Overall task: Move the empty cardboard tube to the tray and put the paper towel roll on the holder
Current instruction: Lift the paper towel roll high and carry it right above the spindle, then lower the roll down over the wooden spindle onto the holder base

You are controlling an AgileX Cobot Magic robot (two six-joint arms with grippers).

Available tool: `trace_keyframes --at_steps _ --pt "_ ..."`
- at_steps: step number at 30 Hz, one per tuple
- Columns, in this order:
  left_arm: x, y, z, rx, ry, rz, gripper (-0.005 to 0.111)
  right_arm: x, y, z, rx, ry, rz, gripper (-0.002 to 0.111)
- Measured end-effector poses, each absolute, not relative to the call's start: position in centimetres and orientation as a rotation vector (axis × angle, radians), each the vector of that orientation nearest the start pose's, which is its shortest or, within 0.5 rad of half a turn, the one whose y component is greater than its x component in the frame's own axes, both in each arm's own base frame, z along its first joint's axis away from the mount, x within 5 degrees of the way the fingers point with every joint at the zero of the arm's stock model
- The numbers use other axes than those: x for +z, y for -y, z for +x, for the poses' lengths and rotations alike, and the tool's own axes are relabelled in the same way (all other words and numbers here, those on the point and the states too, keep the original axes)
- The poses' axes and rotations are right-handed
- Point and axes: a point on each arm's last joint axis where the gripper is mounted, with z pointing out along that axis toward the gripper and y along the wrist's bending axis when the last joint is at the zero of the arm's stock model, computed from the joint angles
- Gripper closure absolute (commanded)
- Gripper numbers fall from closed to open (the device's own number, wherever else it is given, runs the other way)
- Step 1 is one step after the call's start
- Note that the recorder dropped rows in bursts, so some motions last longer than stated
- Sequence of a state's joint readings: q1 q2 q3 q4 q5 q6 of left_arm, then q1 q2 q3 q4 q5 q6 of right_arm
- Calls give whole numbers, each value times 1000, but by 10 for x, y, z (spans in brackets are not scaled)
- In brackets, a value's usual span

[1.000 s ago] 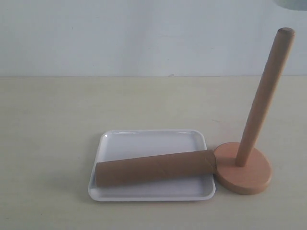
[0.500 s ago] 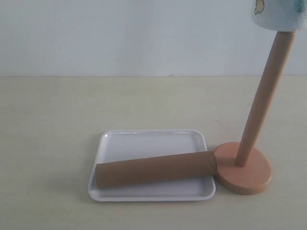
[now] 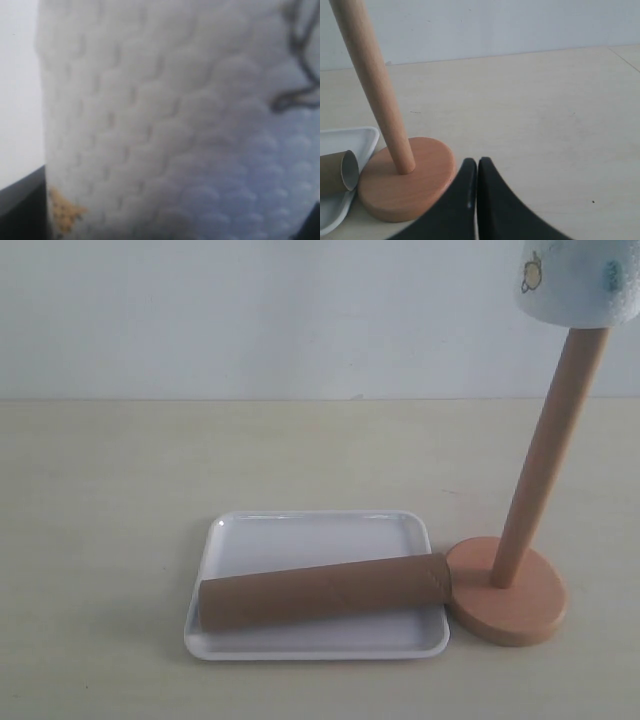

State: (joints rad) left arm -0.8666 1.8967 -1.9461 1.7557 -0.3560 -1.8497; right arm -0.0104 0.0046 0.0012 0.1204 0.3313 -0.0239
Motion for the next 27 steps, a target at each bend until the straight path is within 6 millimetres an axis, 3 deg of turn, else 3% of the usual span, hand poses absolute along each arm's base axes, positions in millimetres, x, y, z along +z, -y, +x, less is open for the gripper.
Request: trace_keyframes --at_steps 9,16,23,27 --pt "429 363 277 -994 -1398 814 103 183 -3 54 92 -1818 64 108" --pt "388 370 286 -924 -1461 867 103 183 -3 54 92 -1818 64 108" --pt "379 370 285 -951 -1461 858 103 183 -3 54 92 -1818 64 108" --pt "363 375 285 -996 -1448 867 103 183 -3 54 92 -1818 64 108"
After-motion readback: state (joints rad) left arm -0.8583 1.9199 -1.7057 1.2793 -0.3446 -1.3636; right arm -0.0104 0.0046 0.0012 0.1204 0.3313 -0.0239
